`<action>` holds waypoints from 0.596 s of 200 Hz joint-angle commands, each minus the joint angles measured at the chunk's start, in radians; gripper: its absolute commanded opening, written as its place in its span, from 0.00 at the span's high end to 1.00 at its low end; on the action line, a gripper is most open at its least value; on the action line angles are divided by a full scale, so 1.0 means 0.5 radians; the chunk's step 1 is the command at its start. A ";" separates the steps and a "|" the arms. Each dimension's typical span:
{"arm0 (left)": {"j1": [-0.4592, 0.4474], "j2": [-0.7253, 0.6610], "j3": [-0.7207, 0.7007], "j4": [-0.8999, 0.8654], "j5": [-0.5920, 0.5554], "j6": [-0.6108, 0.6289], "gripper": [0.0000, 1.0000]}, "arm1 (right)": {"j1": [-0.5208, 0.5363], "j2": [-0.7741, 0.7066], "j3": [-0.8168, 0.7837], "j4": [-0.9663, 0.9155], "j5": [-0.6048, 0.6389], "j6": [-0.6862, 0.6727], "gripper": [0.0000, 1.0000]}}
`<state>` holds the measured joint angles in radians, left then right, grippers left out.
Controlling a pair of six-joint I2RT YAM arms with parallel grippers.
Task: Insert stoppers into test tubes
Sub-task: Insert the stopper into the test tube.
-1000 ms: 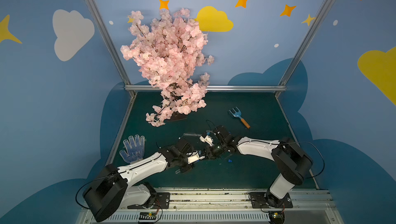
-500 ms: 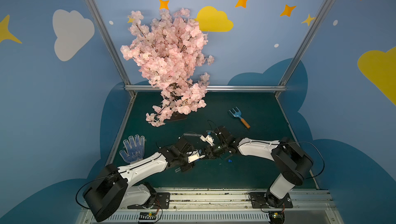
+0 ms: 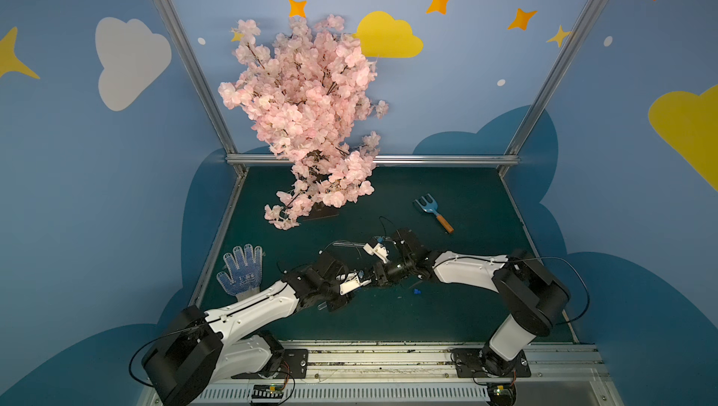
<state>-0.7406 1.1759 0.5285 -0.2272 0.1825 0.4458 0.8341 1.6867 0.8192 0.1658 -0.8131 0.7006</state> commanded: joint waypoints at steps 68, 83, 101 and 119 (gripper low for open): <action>-0.144 0.000 0.237 0.540 0.261 0.285 0.98 | -0.012 -0.106 -0.024 -0.178 0.145 -0.106 0.71; -0.143 0.020 0.245 0.480 0.212 0.304 0.98 | -0.049 -0.161 -0.046 -0.204 0.129 -0.116 0.71; -0.145 0.042 0.270 0.386 0.156 0.320 0.98 | -0.090 -0.214 -0.076 -0.199 0.087 -0.102 0.70; -0.145 0.062 0.275 0.325 0.131 0.328 0.98 | -0.107 -0.258 -0.092 -0.190 0.055 -0.082 0.71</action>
<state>-0.7803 1.2060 0.5926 -0.2100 0.1520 0.5655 0.7807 1.5707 0.7914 0.0628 -0.8143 0.6647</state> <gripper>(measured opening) 0.156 0.295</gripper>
